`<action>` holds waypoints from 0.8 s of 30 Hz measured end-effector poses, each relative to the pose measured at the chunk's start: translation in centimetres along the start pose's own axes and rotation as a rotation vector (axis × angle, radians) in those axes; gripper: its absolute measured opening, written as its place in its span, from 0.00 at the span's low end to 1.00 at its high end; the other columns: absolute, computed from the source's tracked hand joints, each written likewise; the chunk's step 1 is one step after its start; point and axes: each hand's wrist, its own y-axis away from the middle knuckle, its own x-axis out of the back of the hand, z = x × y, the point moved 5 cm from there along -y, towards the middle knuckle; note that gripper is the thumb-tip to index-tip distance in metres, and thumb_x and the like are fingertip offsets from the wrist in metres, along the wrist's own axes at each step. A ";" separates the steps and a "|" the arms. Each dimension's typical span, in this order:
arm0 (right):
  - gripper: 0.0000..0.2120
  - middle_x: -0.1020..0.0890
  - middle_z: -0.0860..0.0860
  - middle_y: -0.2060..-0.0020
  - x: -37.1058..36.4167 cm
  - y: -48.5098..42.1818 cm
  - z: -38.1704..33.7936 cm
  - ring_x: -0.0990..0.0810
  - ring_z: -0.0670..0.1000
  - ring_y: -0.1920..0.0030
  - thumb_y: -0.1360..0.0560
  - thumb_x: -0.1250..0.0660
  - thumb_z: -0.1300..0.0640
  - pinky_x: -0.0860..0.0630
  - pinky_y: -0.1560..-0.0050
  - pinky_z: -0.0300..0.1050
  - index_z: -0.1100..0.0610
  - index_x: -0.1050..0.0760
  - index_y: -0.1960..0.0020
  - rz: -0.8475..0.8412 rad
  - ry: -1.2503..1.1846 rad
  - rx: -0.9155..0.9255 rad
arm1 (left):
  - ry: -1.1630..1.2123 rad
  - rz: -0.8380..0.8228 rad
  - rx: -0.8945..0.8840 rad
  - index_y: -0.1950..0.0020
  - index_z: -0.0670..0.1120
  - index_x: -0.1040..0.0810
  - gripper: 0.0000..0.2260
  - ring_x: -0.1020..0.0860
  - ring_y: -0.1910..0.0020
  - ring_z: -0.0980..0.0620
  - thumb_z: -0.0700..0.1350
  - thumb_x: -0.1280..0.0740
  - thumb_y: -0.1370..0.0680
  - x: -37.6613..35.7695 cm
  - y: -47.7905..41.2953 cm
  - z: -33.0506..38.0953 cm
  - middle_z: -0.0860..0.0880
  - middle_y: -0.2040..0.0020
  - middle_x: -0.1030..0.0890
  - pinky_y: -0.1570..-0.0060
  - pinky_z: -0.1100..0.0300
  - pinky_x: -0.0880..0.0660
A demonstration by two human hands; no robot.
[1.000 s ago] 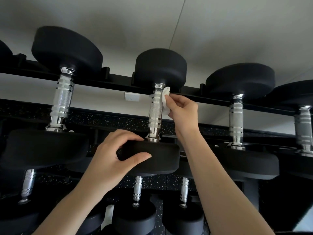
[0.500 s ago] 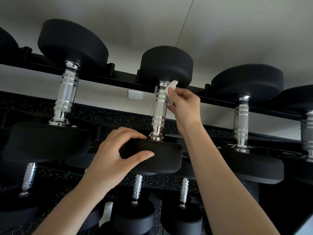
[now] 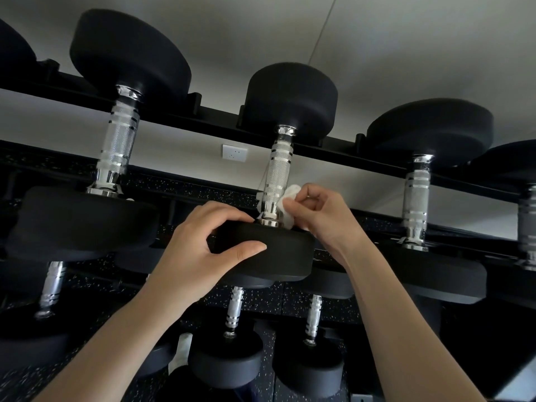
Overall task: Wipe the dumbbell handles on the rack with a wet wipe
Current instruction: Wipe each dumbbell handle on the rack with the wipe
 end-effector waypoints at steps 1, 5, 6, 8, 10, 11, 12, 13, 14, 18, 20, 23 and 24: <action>0.10 0.18 0.49 0.71 -0.1 0.3 0.0 0.21 0.47 0.68 0.29 0.28 0.61 0.26 0.60 0.44 0.56 0.27 0.65 -0.010 0.034 0.008 | 0.001 0.001 0.001 0.50 0.58 0.21 0.17 0.26 0.44 0.60 0.63 0.32 0.35 0.0 0.0 0.0 0.62 0.48 0.23 0.45 0.52 0.25; 0.11 0.17 0.52 0.69 -0.2 1.1 -0.4 0.21 0.46 0.69 0.30 0.27 0.63 0.26 0.63 0.40 0.55 0.28 0.66 -0.007 0.103 0.041 | 0.002 0.002 0.005 0.50 0.58 0.21 0.17 0.27 0.43 0.60 0.64 0.32 0.35 0.0 0.0 -0.2 0.62 0.47 0.23 0.45 0.50 0.25; 0.11 0.17 0.53 0.68 -0.2 1.2 -0.6 0.20 0.47 0.68 0.31 0.27 0.63 0.25 0.63 0.41 0.55 0.27 0.66 0.004 0.130 0.050 | 0.004 0.002 0.006 0.50 0.58 0.21 0.17 0.27 0.43 0.60 0.64 0.32 0.35 0.0 0.0 -0.2 0.62 0.48 0.23 0.45 0.50 0.25; 0.09 0.16 0.55 0.65 -0.1 1.6 -0.8 0.19 0.47 0.66 0.32 0.26 0.62 0.24 0.62 0.40 0.56 0.25 0.64 0.033 0.175 0.068 | 0.004 0.003 0.005 0.50 0.58 0.21 0.18 0.27 0.43 0.60 0.64 0.33 0.35 0.0 0.0 -0.1 0.62 0.48 0.23 0.46 0.51 0.25; 0.08 0.16 0.54 0.65 -0.1 1.9 -1.1 0.19 0.46 0.66 0.33 0.24 0.61 0.25 0.63 0.38 0.56 0.23 0.63 0.084 0.208 0.091 | 0.007 0.000 0.007 0.49 0.58 0.21 0.18 0.27 0.43 0.61 0.64 0.33 0.35 -0.1 0.0 -0.1 0.62 0.48 0.24 0.46 0.53 0.25; 0.08 0.16 0.51 0.67 0.0 2.1 -1.3 0.20 0.46 0.67 0.34 0.23 0.60 0.25 0.63 0.39 0.55 0.23 0.64 0.121 0.229 0.111 | 0.010 -0.003 0.008 0.49 0.58 0.21 0.18 0.27 0.43 0.61 0.64 0.33 0.35 -0.1 0.0 -0.1 0.62 0.48 0.24 0.46 0.54 0.25; 0.08 0.17 0.49 0.69 -0.1 2.1 -1.6 0.20 0.46 0.67 0.35 0.23 0.59 0.24 0.63 0.40 0.53 0.22 0.65 0.159 0.249 0.138 | 0.012 -0.007 0.007 0.50 0.58 0.21 0.18 0.27 0.43 0.60 0.64 0.33 0.35 -0.1 0.0 -0.2 0.62 0.48 0.24 0.46 0.55 0.26; 0.08 0.19 0.48 0.71 -0.2 2.2 -1.9 0.21 0.47 0.68 0.35 0.22 0.59 0.23 0.63 0.42 0.52 0.22 0.65 0.189 0.260 0.170 | 0.012 -0.010 0.004 0.50 0.58 0.21 0.17 0.27 0.43 0.60 0.64 0.33 0.35 -0.1 0.0 -0.2 0.62 0.48 0.24 0.45 0.57 0.26; 0.08 0.19 0.47 0.71 -0.4 2.2 -2.2 0.21 0.46 0.68 0.35 0.22 0.59 0.23 0.63 0.41 0.52 0.21 0.65 0.207 0.269 0.204 | 0.008 -0.012 0.000 0.50 0.58 0.21 0.17 0.27 0.42 0.59 0.64 0.33 0.35 -0.1 0.0 -0.2 0.62 0.48 0.24 0.45 0.60 0.28; 0.06 0.18 0.48 0.64 -1.2 2.2 -3.3 0.22 0.45 0.63 0.34 0.24 0.60 0.27 0.61 0.34 0.52 0.19 0.61 0.199 0.360 0.284 | -0.008 -0.019 -0.005 0.50 0.59 0.21 0.17 0.27 0.43 0.59 0.64 0.33 0.35 -0.2 -0.1 -0.4 0.62 0.49 0.24 0.45 0.66 0.31; 0.06 0.19 0.49 0.61 -1.5 2.2 -3.9 0.23 0.45 0.61 0.33 0.24 0.59 0.29 0.60 0.33 0.49 0.18 0.60 0.151 0.437 0.296 | -0.006 -0.018 -0.013 0.49 0.59 0.22 0.18 0.28 0.42 0.60 0.65 0.33 0.35 -0.2 -0.1 -0.5 0.62 0.49 0.24 0.45 0.68 0.32; 0.04 0.20 0.47 0.63 -2.4 2.3 -4.9 0.25 0.40 0.62 0.32 0.25 0.59 0.32 0.61 0.28 0.51 0.16 0.58 0.087 0.615 0.346 | 0.016 -0.011 -0.028 0.49 0.60 0.22 0.17 0.28 0.43 0.61 0.65 0.33 0.34 -0.2 -0.1 -0.6 0.62 0.50 0.24 0.46 0.70 0.33; 0.04 0.21 0.45 0.63 -2.8 2.2 -5.2 0.25 0.39 0.62 0.32 0.25 0.59 0.33 0.61 0.27 0.52 0.16 0.58 0.079 0.681 0.374 | 0.019 -0.008 -0.035 0.49 0.60 0.22 0.17 0.28 0.43 0.61 0.65 0.34 0.34 -0.2 0.0 -0.6 0.62 0.50 0.24 0.46 0.71 0.34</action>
